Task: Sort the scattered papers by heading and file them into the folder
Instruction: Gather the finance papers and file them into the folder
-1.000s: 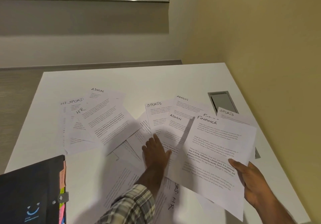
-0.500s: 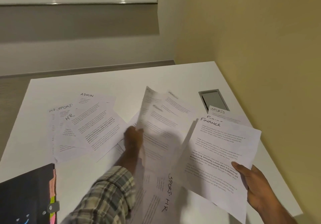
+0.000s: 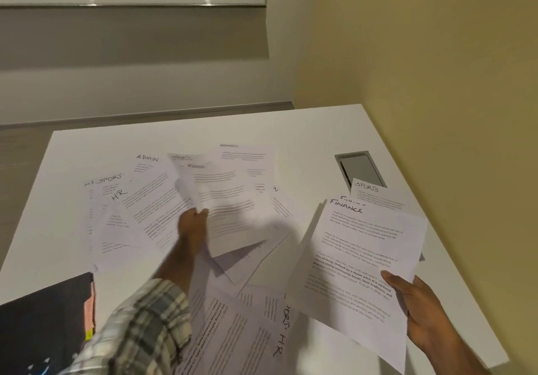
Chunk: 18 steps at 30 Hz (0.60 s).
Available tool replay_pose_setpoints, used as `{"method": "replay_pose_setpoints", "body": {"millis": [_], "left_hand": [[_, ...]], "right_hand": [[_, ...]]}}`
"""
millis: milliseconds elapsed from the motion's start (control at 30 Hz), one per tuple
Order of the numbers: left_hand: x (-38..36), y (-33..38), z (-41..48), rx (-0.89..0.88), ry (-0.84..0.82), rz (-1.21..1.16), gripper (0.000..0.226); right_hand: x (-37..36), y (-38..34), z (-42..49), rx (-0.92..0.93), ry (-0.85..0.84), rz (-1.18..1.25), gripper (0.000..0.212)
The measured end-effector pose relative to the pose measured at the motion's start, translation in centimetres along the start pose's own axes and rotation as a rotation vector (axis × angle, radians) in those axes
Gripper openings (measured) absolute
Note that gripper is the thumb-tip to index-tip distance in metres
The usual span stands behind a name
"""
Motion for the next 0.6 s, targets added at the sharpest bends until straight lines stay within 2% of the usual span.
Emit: {"method": "replay_pose_setpoints", "body": {"millis": [167,300,367,467,533,600], "left_hand": [[-9.6,1.4,-4.4,-0.04,-0.231,0.081,0.03],[-13.9,2.3,-8.3,-0.073,-0.355,0.156,0.03],[-13.6,2.6,-9.9,-0.175,-0.34,0.298,0.035],[-11.0,1.0,-11.3,-0.385,-0.126,0.701,0.058],[-9.1,-1.9,-12.1,-0.339,-0.065,0.812,0.079],[-8.5,-4.5,-13.6,-0.243,-0.133,0.79,0.088]], "right_hand": [[-1.0,-0.9,-0.1,0.016,-0.05,0.003,0.037],[-1.2,-1.7,-0.7,0.034,-0.083,0.044,0.035],[-0.6,-1.9,-0.7,0.037,-0.071,0.053,0.033],[0.0,-1.5,-0.6,0.023,-0.062,0.064,0.032],[0.0,-0.9,-0.5,0.007,-0.06,0.068,0.032],[0.0,-0.2,-0.1,0.001,-0.052,0.07,0.033]]}}
Point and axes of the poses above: each hand's wrist, its own z-axis towards the middle knuckle, its own x-axis out of the back of the hand, y = z × x, the point moved 8 cm from there along z, towards the middle knuckle, and after that the axes turned 5 degrees about y, right-handed, at the moved point
